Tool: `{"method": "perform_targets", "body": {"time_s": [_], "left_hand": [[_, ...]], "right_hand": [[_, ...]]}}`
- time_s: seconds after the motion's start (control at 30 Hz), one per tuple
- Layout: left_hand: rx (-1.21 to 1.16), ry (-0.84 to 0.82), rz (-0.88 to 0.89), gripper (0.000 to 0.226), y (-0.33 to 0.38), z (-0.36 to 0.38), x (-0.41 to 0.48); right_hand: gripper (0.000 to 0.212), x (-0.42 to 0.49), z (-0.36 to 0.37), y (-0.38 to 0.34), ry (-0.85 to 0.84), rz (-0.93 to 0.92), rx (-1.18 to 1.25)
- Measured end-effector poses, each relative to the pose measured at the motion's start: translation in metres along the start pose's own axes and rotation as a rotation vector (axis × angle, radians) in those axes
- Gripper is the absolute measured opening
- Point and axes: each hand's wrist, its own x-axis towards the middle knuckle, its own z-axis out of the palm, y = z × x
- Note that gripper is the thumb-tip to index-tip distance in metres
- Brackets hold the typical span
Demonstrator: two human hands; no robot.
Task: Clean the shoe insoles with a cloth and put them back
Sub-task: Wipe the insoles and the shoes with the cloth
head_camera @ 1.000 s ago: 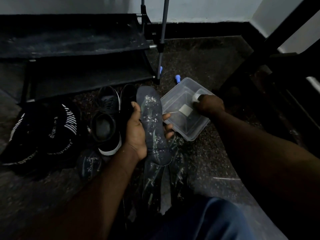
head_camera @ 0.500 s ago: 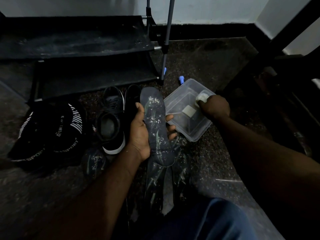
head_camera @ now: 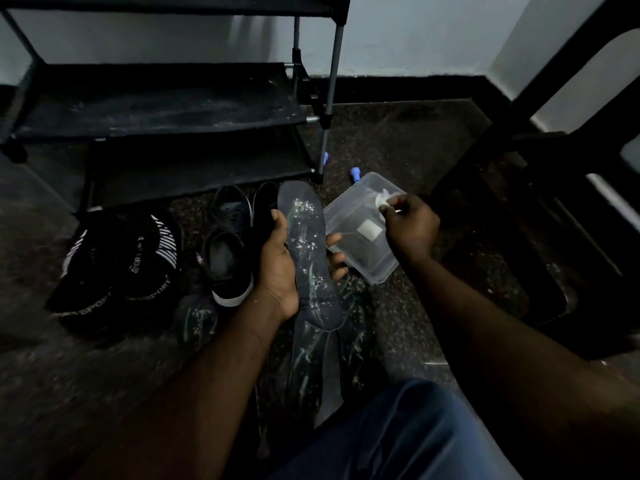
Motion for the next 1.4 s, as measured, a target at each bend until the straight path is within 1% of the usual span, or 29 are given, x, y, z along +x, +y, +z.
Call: {"method": "perform_targets", "body": {"time_s": [0.1, 0.13, 0.2, 0.27, 0.3, 0.4, 0.5, 0.63, 0.73, 0.8, 0.9, 0.97, 1.03, 1.17, 1.23, 1.27, 1.33, 1.4], "left_hand": [[0.016, 0.013, 0.009, 0.093, 0.003, 0.001, -0.019], [0.014, 0.015, 0.011, 0.091, 0.004, 0.000, -0.028], [0.018, 0.028, 0.018, 0.091, 0.006, -0.004, -0.047], [0.022, 0.041, 0.024, 0.092, 0.007, -0.009, -0.066], [0.021, 0.045, 0.029, 0.093, 0.008, -0.012, -0.075], [-0.005, 0.058, 0.050, 0.094, 0.010, -0.023, -0.106], [-0.013, 0.075, 0.071, 0.094, 0.012, -0.037, -0.134], [-0.007, 0.101, 0.087, 0.091, 0.015, -0.056, -0.169], [-0.025, 0.121, 0.109, 0.089, 0.016, -0.068, -0.192], [-0.058, 0.136, 0.128, 0.089, 0.017, -0.076, -0.204], [-0.104, 0.144, 0.160, 0.090, 0.020, -0.086, -0.221], [-0.098, 0.136, 0.179, 0.082, 0.022, -0.088, -0.231], [-0.069, 0.133, 0.186, 0.070, 0.022, -0.086, -0.239], [-0.030, 0.175, 0.176, 0.046, 0.019, -0.080, -0.246], [-0.076, 0.160, 0.172, 0.040, 0.018, -0.080, -0.250], [-0.094, 0.149, 0.173, 0.038, 0.018, -0.080, -0.251], [-0.105, 0.139, 0.178, 0.037, 0.017, -0.081, -0.254], [-0.089, 0.126, 0.165, 0.044, 0.016, -0.082, -0.256]], "right_hand": [[0.015, -0.027, -0.001, -0.011, -0.124, 0.122, 0.210], [0.014, -0.038, -0.002, -0.016, -0.174, 0.178, 0.289], [0.004, -0.061, -0.006, -0.027, -0.254, 0.273, 0.413], [0.018, -0.087, -0.010, -0.043, -0.340, 0.386, 0.551], [0.019, -0.100, -0.013, -0.051, -0.371, 0.425, 0.620], [0.014, -0.137, -0.017, -0.067, -0.445, 0.482, 0.728], [0.016, -0.169, -0.014, -0.083, -0.514, 0.493, 0.731], [0.016, -0.208, -0.010, -0.104, -0.592, 0.496, 0.794], [0.013, -0.231, -0.005, -0.117, -0.598, 0.502, 0.798], [0.013, -0.243, -0.003, -0.126, -0.610, 0.466, 0.798], [0.018, -0.256, -0.002, -0.139, -0.620, 0.406, 0.778], [0.017, -0.263, -0.004, -0.145, -0.646, 0.386, 0.777], [0.016, -0.271, -0.005, -0.149, -0.664, 0.369, 0.781], [0.020, -0.280, -0.007, -0.154, -0.598, 0.341, 0.762], [0.011, -0.281, -0.008, -0.153, -0.574, 0.326, 0.734], [0.008, -0.281, -0.009, -0.153, -0.559, 0.326, 0.714], [0.012, -0.281, -0.010, -0.151, -0.511, 0.350, 0.679], [0.011, -0.281, -0.011, -0.149, -0.469, 0.372, 0.665]]}}
